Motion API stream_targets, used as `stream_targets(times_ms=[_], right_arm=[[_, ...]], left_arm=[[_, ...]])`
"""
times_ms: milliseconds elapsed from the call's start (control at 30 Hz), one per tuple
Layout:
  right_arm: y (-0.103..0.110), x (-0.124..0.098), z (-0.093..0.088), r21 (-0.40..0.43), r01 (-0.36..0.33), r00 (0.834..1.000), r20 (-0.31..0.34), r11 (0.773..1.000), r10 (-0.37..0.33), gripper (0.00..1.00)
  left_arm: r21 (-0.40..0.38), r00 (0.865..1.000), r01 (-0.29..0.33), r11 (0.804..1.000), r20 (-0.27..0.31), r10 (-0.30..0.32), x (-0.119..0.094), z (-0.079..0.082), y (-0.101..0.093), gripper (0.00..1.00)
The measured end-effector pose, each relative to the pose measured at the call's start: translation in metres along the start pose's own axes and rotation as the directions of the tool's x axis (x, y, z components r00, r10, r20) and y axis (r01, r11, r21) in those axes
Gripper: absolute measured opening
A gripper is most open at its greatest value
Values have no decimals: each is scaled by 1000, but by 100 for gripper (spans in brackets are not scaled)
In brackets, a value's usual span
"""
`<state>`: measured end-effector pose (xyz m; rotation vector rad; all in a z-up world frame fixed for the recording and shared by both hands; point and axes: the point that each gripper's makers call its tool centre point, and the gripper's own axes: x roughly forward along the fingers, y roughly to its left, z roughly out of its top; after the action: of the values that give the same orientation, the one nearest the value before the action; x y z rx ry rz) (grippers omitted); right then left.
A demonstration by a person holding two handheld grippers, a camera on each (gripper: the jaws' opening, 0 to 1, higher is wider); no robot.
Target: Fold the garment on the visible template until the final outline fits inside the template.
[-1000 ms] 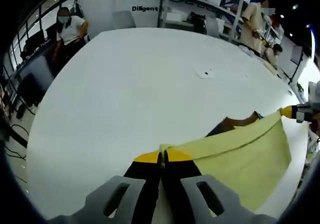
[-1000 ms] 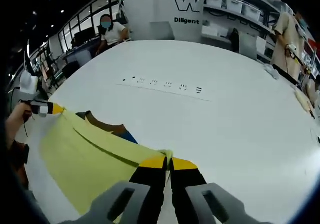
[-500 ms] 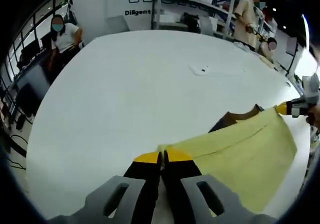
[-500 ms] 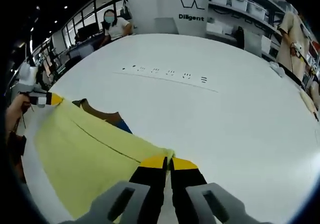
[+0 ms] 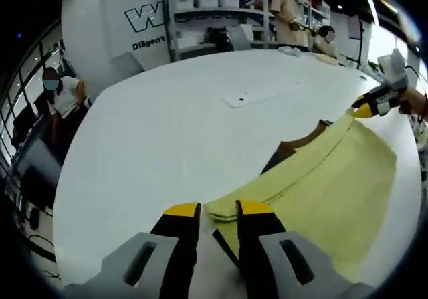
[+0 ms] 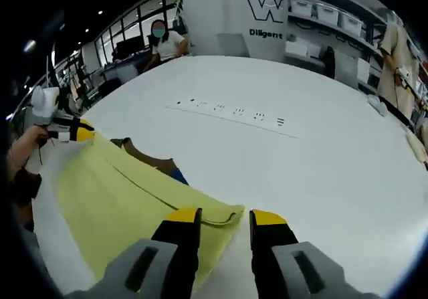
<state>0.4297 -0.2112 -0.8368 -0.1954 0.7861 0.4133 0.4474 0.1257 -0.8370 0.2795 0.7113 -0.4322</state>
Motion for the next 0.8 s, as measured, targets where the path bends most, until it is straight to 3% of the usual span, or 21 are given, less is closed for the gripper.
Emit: stream_targets(times_ms=[33,133,167,200,300,333,433,500,600,700,767,800], right_arm=[[-1,-2,0,-44,0,1000,5,999,0,27],[1,-5,2,-49,-21,999,27,999,23,33],[1,-6,2,-56,-26,999,29,998,27,35],[4,-6,2,-138,-41,998,30,990,46,36],[7,-6,3,-178,-52,998,32,983,59,35],[9,-5,2,-246,-60,997,25,967,68,35],[8,-3,4,-320,-44,998,27,947,55,36],[6,-2,3,-385,-28,999,20,923,39,35],[9,3,-1,-507,-39,999,2,861,46,32],[7,7,-6,-574,-31,999,-26,818,20,31],[5,10,-7,-587,-24,1000,-31,810,7,30],[4,12,-9,-599,-22,999,-36,800,1,29]], left_arm=[[29,1000,-3,1000,12,3,-1,2,-1,32],[142,999,26,989,32,-31,-4,8,-9,45],[165,999,33,986,19,-37,-5,5,-11,46],[174,999,35,984,20,-39,-5,5,-11,46],[203,1000,27,979,5,-29,-4,1,-9,43],[266,1000,11,964,-22,-5,-2,-5,-5,42],[266,999,27,964,-31,-20,3,-10,-8,39],[328,1000,25,944,-23,-19,5,-8,-7,37],[388,1000,15,921,-12,-11,8,-5,-7,35],[438,1000,7,899,-3,-7,10,-2,-8,31],[457,1000,11,889,-3,-11,11,-1,-9,29],[485,1000,15,874,3,-19,12,-1,-11,27]])
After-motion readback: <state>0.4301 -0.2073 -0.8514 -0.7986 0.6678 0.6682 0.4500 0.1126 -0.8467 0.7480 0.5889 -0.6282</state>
